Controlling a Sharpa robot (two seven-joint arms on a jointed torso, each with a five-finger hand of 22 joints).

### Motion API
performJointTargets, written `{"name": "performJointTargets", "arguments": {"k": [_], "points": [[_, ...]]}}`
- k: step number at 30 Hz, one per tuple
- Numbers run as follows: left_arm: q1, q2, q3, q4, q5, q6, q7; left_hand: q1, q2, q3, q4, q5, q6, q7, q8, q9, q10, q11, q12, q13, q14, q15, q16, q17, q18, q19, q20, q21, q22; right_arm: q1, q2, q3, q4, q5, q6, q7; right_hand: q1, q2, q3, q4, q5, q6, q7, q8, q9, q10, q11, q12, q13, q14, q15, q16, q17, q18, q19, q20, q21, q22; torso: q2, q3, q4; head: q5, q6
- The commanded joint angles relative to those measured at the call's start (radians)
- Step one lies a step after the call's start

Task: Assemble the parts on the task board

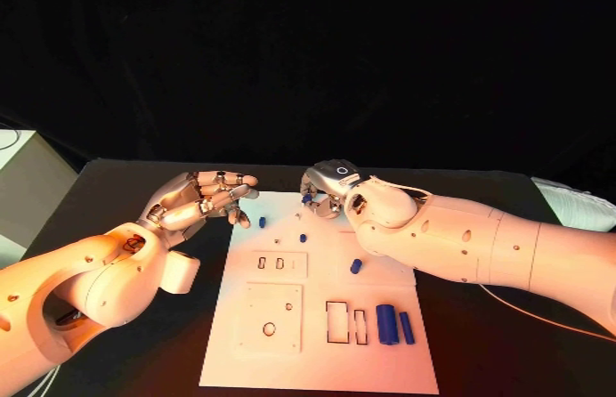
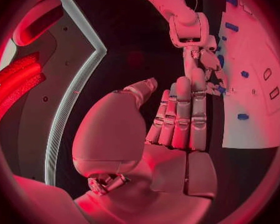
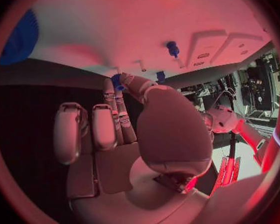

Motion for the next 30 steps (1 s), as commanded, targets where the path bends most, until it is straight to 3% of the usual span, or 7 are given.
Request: {"name": "performJointTargets", "arguments": {"k": [1,8,17,23,30], "points": [[0.000,0.003,0.001,0.004,-0.007,0.023,-0.001,0.006,-0.001,0.003,-0.001,-0.003,-0.007,0.000,-0.002,0.001,-0.007,0.002,-0.005,0.001,-0.005,0.000,0.006,0.001,0.011,-0.009,0.001,0.003,0.001,0.000,0.005,0.000,-0.004,-0.020,0.002,-0.005,0.008,0.008,0.000,-0.002,0.003,0.004,0.004,0.003,0.044,0.007,0.001,0.000,0.001,0.022,-0.007,0.005,0.001,-0.018,0.014,-0.005,0.006,0.001,0.001,-0.0006,0.0000,0.003,-0.001],[0.001,0.005,0.002,0.002,-0.009,0.024,-0.002,0.006,-0.001,0.003,-0.001,-0.003,-0.008,0.000,-0.002,0.001,-0.007,0.003,-0.005,0.001,-0.005,0.000,0.006,0.001,0.011,-0.010,0.001,0.004,0.001,-0.001,0.014,0.000,-0.009,-0.020,0.016,-0.004,0.007,0.005,0.001,-0.004,0.005,0.003,0.004,0.004,0.047,0.008,0.001,-0.001,0.001,0.022,-0.007,0.006,0.001,-0.018,0.014,-0.005,0.006,0.002,0.004,-0.0007,-0.0030,0.006,-0.002],[0.001,0.005,0.004,0.004,-0.010,0.026,-0.004,0.006,-0.001,0.003,-0.001,-0.003,-0.008,0.000,-0.002,0.001,-0.007,0.003,-0.005,0.001,-0.005,0.000,0.006,0.001,0.011,-0.010,0.001,0.004,0.001,-0.001,0.020,0.000,-0.016,-0.018,0.039,-0.001,0.006,0.004,0.001,-0.004,0.005,0.003,0.004,0.004,0.048,0.008,0.002,-0.002,0.001,0.022,-0.007,0.005,0.000,-0.018,0.013,-0.005,0.006,0.001,0.005,-0.0011,-0.0002,0.006,-0.006],[0.001,0.005,0.005,0.005,-0.010,0.027,-0.005,0.006,-0.001,0.003,-0.001,-0.003,-0.008,0.000,-0.002,0.001,-0.007,0.003,-0.005,0.001,-0.005,0.000,0.006,0.001,0.011,-0.010,0.001,0.004,0.001,-0.002,0.025,-0.001,-0.023,-0.018,0.044,-0.004,0.001,-0.001,0.000,-0.003,0.001,-0.001,0.006,0.004,0.051,0.007,0.003,-0.005,0.002,0.021,-0.006,0.004,-0.004,-0.017,0.011,-0.004,0.004,-0.001,0.005,0.0004,-0.0010,0.007,-0.005],[0.001,0.005,0.006,0.005,-0.010,0.028,-0.006,0.006,-0.001,0.003,-0.001,-0.003,-0.008,0.000,-0.002,0.001,-0.007,0.003,-0.005,0.001,-0.005,0.000,0.006,0.001,0.011,-0.010,0.001,0.004,0.001,-0.002,0.030,-0.001,-0.028,-0.017,0.033,0.000,-0.007,-0.008,0.001,-0.002,-0.003,-0.014,0.009,0.000,0.055,0.000,0.006,-0.012,0.001,0.018,-0.003,0.002,-0.011,-0.016,0.008,-0.002,0.000,-0.006,0.007,-0.0006,-0.0017,0.009,-0.005]]}}
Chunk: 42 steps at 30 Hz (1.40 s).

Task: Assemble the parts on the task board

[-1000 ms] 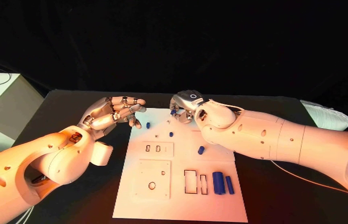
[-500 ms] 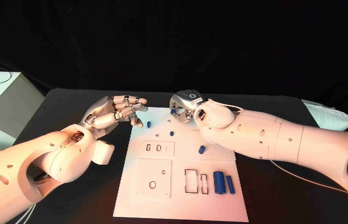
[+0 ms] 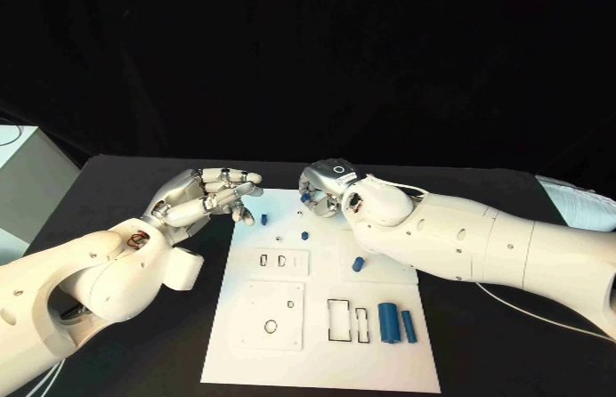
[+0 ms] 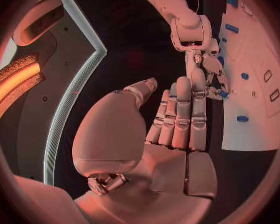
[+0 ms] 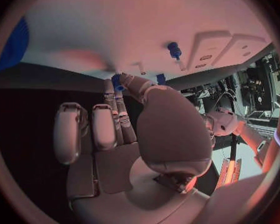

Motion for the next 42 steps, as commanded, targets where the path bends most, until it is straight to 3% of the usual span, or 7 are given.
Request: {"name": "performJointTargets", "arguments": {"k": [1,12,22,37,39,41,42], "points": [[0.001,0.002,0.001,0.004,-0.004,0.019,0.001,0.006,-0.001,0.003,-0.001,-0.003,-0.008,0.000,-0.002,0.001,-0.007,0.003,-0.005,0.001,-0.005,0.000,0.006,0.001,0.011,-0.007,-0.002,0.004,0.001,-0.001,0.003,-0.001,-0.004,-0.012,0.013,0.002,-0.008,-0.008,0.003,0.000,-0.001,-0.008,0.002,0.004,0.055,0.001,0.005,-0.007,0.001,0.018,-0.003,0.002,-0.002,-0.016,0.007,-0.002,0.000,-0.001,0.001,-0.0006,-0.0005,0.001,0.000],[0.001,0.002,0.002,0.004,-0.005,0.022,-0.002,0.007,-0.001,0.004,-0.001,-0.004,-0.009,0.001,-0.002,0.002,-0.008,0.003,-0.005,0.002,-0.006,0.000,0.007,0.001,0.011,-0.009,-0.001,0.008,0.004,-0.002,0.008,-0.002,-0.019,-0.005,0.014,0.009,-0.042,-0.064,-0.008,0.015,-0.034,-0.087,0.031,-0.039,0.060,-0.123,0.037,-0.014,-0.027,-0.013,0.024,-0.050,-0.108,0.011,-0.049,0.021,-0.103,-0.135,0.002,-0.0002,-0.0015,0.004,-0.002],[0.001,0.002,0.003,0.003,-0.005,0.027,-0.005,0.007,-0.001,0.004,-0.001,-0.004,-0.009,0.001,-0.002,0.002,-0.008,0.003,-0.005,0.002,-0.006,0.000,0.007,0.001,0.011,-0.009,-0.001,0.008,0.004,-0.002,-0.025,-0.002,0.011,0.004,-0.020,0.008,0.151,-0.023,-0.417,0.188,-0.055,-0.180,0.002,-0.116,0.049,-0.301,0.047,0.029,-0.038,-0.044,0.029,-0.169,-0.289,0.056,-0.100,0.027,-0.369,-0.419,0.001,0.0007,0.0011,0.005,-0.003],[0.001,-0.007,0.003,-0.020,-0.008,0.020,-0.017,0.006,0.000,0.004,0.000,-0.004,-0.009,0.001,-0.002,0.002,-0.009,0.004,-0.005,0.002,-0.007,0.000,0.007,0.001,0.011,-0.011,-0.001,0.010,0.005,0.025,-0.247,0.028,0.180,0.289,-0.113,0.030,0.199,-0.038,-0.373,0.242,-0.004,-0.117,0.005,-0.101,0.060,0.046,-0.012,0.242,0.055,0.021,-0.013,-0.007,-0.013,-0.005,0.009,-0.006,-0.093,-0.071,-0.009,0.0127,-0.0235,0.009,0.002],[0.001,-0.007,0.003,-0.021,-0.008,0.021,-0.017,0.006,0.000,0.004,0.000,-0.004,-0.009,0.001,-0.002,0.002,-0.009,0.004,-0.005,0.002,-0.007,0.000,0.007,0.001,0.011,-0.011,-0.001,0.010,0.005,0.031,-0.271,0.030,0.183,0.329,-0.088,0.027,0.191,-0.061,-0.386,0.235,0.003,-0.118,0.001,-0.100,0.062,0.127,-0.022,0.403,0.191,0.039,-0.022,0.043,0.077,-0.024,0.036,-0.018,-0.005,0.034,-0.010,0.0133,-0.0247,0.006,0.002],[0.001,-0.007,0.003,-0.022,-0.008,0.021,-0.017,0.006,0.000,0.004,0.000,-0.004,-0.009,0.001,-0.002,0.002,-0.009,0.004,-0.005,0.002,-0.007,0.000,0.007,0.001,0.011,-0.011,-0.001,0.010,0.005,0.035,-0.293,0.031,0.182,0.357,-0.056,0.024,0.201,-0.075,-0.432,0.193,0.065,-0.158,0.030,-0.083,0.079,0.173,-0.008,1.383,1.275,0.068,-0.002,0.173,0.323,-0.051,0.061,-0.002,0.115,0.179,-0.010,0.0143,-0.0250,0.004,0.002],[0.001,-0.007,0.003,-0.023,-0.008,0.021,-0.017,0.006,0.000,0.004,0.000,-0.004,-0.009,0.001,-0.002,0.002,-0.009,0.004,-0.005,0.002,-0.007,0.000,0.007,0.001,0.011,-0.011,-0.001,0.010,0.005,0.036,-0.302,0.032,0.182,0.367,-0.040,0.023,0.156,-0.035,-0.429,0.232,0.052,-0.162,0.026,-0.083,0.079,0.198,0.008,1.402,1.314,0.073,0.007,0.181,0.353,-0.053,0.065,-0.003,0.126,0.195,-0.010,0.0148,-0.0251,0.004,0.002]]}}
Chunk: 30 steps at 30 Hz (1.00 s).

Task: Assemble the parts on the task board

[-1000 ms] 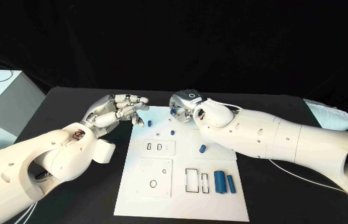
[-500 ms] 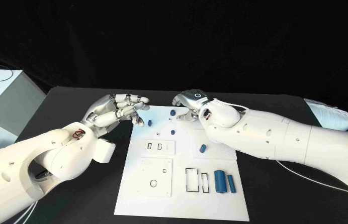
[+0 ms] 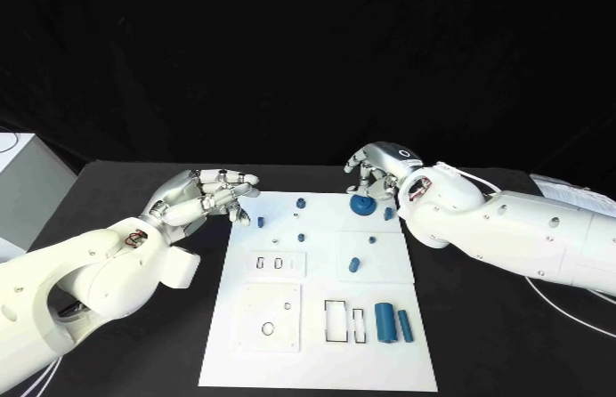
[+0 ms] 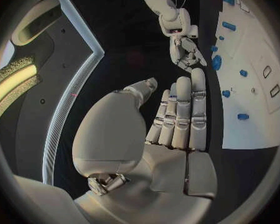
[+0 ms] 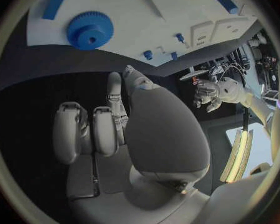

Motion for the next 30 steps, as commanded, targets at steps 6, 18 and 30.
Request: {"name": "performJointTargets", "arguments": {"k": [6,18,30], "points": [[0.000,0.002,0.001,-0.003,-0.004,0.017,0.000,0.006,0.000,0.004,0.000,-0.004,-0.006,-0.002,-0.002,0.001,-0.005,0.000,-0.005,0.001,-0.007,0.000,0.004,0.001,0.011,-0.007,0.003,0.006,0.001,0.005,-0.043,0.001,0.001,0.141,0.115,-0.004,-0.046,0.019,-0.091,0.017,0.044,-0.076,0.036,0.022,0.016,0.179,0.036,0.838,0.985,0.100,0.039,0.151,0.361,-0.045,0.089,0.041,0.159,0.237,0.000,0.0038,-0.0022,-0.006,-0.003],[0.000,0.003,0.001,-0.004,-0.009,0.018,-0.004,0.006,0.000,0.004,0.000,-0.004,-0.007,-0.002,-0.002,0.002,-0.006,0.000,-0.006,0.001,-0.007,0.001,0.004,0.001,0.011,-0.008,0.003,0.008,0.003,-0.001,-0.044,-0.001,-0.032,0.148,0.192,-0.037,-0.055,0.024,-0.124,0.020,0.041,-0.096,0.044,0.026,0.017,0.179,0.045,0.838,0.985,0.104,0.049,0.156,0.379,-0.053,0.103,0.052,0.184,0.271,0.000,-0.0010,-0.0012,-0.007,-0.011],[0.000,0.004,0.001,0.000,-0.011,0.014,0.000,0.007,0.000,0.005,-0.001,-0.004,-0.007,-0.002,-0.002,0.002,-0.006,0.000,-0.006,0.001,-0.007,0.001,0.005,0.001,0.011,-0.009,0.003,0.009,0.004,-0.013,-0.020,-0.004,-0.055,0.187,0.210,-0.051,-0.057,0.040,-0.122,0.019,0.043,-0.085,0.042,0.038,0.022,0.179,0.044,0.838,0.985,0.104,0.049,0.156,0.379,-0.053,0.103,0.054,0.184,0.271,0.001,-0.0028,0.0024,-0.006,-0.019]]}}
